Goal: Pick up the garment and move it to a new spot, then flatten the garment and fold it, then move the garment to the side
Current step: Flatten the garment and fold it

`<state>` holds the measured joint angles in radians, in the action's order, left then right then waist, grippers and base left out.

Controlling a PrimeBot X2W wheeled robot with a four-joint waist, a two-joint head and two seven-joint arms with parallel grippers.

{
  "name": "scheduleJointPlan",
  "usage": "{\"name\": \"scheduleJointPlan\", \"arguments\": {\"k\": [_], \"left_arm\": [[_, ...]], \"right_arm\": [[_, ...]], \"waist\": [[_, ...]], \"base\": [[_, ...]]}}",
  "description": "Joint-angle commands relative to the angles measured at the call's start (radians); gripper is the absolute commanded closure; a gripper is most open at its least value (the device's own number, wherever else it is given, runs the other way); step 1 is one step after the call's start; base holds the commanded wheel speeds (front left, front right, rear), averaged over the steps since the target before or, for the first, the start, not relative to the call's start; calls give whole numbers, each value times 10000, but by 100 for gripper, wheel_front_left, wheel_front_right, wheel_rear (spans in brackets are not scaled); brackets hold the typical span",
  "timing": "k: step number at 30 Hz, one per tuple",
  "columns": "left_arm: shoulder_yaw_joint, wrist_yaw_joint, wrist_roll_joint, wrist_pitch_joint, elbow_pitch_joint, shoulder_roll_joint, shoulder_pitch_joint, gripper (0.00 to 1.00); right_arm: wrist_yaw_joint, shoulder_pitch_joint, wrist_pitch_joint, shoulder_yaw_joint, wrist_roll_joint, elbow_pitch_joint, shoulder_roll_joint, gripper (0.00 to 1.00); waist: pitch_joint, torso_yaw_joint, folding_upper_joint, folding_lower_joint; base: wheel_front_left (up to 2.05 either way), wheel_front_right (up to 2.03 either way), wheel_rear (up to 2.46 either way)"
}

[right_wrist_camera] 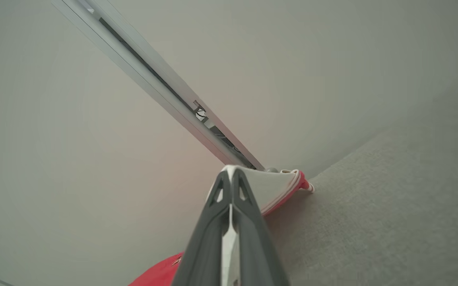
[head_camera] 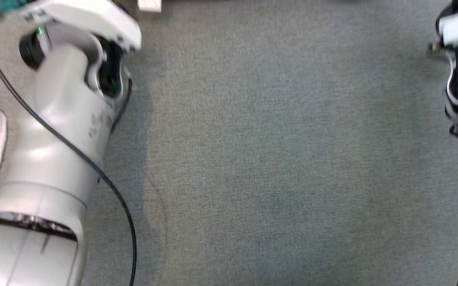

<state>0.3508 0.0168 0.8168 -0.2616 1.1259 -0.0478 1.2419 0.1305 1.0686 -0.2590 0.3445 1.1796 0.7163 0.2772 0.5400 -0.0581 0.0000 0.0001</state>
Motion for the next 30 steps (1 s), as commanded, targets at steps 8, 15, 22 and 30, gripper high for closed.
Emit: {"name": "scheduleJointPlan", "arguments": {"k": [8,15,22,30], "left_arm": [[1061,139,-1429,-41,-28,-67,-1778,100],[1997,-34,-2695,-42,127,-350,-3077,100],[2772,-143,-3456,-42,550,-410,-3932,100],[3654,-176,-4168,-41,896,-391,-4574,100]], "right_arm": [[4,-1747,308,527,626,914,494,100],[4,-2643,800,856,761,1909,611,100],[3,-3321,1345,1197,912,1847,792,100],[3,-4079,2641,1497,1154,1714,1255,100]], "waist": [[-1558,108,0,-1],[-2377,45,0,-1],[-2977,61,0,-1],[-3544,191,0,-1]], "base": [[0,0,0],[0,0,0],[0,0,0],[0,0,0]]}}
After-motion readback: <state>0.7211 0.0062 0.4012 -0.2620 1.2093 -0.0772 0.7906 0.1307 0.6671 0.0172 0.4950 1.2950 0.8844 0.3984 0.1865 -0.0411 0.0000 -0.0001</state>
